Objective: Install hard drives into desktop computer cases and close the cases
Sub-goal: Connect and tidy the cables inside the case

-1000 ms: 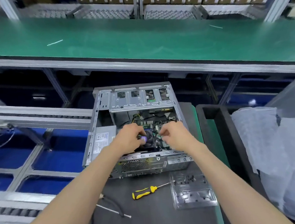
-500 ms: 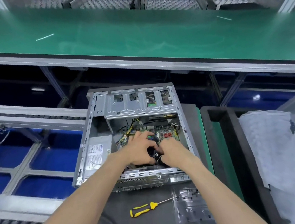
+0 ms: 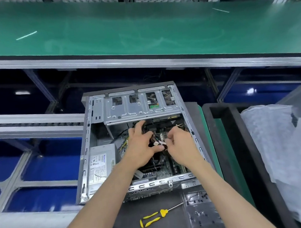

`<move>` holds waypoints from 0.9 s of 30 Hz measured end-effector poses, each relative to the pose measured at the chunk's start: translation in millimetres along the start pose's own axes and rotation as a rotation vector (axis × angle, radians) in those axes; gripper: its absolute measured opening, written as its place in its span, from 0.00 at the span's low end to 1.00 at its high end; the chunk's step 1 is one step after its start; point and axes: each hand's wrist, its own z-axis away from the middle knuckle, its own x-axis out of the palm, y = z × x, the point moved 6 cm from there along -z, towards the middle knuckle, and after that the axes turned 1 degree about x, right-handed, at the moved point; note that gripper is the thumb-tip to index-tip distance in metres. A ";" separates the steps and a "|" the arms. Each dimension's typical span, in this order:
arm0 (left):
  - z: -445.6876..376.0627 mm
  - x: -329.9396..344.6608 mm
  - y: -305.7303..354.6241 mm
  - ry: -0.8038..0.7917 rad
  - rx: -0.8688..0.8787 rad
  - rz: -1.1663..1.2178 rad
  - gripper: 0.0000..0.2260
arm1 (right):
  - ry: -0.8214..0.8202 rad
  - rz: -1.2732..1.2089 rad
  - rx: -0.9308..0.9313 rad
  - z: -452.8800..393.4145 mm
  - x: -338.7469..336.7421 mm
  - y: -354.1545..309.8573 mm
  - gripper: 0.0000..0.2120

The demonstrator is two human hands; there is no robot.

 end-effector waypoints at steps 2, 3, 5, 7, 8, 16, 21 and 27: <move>0.0 1.2 0.5 -0.005 -0.003 0.000 0.20 | 0.031 0.077 0.005 1.4 0.2 -0.4 0.03; -0.3 0.9 0.9 -0.002 -0.007 0.001 0.20 | 0.061 0.082 0.002 2.5 -1.1 -1.2 0.04; -1.8 -1.1 1.7 0.015 -0.002 -0.012 0.20 | 0.120 0.053 -0.036 5.1 -5.6 -4.3 0.05; -1.9 -2.9 3.6 0.031 0.029 -0.046 0.20 | 0.143 -0.019 -0.131 7.3 -10.8 -9.6 0.09; -1.8 -2.9 4.6 0.034 0.051 -0.067 0.21 | 0.129 -0.049 -0.193 8.6 -12.3 -13.1 0.10; -1.4 0.5 7.1 0.000 0.057 -0.140 0.15 | 0.046 -0.021 -0.365 12.0 -4.8 -23.7 0.09; -1.0 1.0 7.7 -0.043 0.038 -0.155 0.18 | 0.055 0.099 -0.464 20.6 -3.2 -30.8 0.06; 4.7 1.0 4.7 -0.117 -0.091 -0.103 0.27 | 0.085 0.068 -0.268 17.4 -11.1 -15.1 0.07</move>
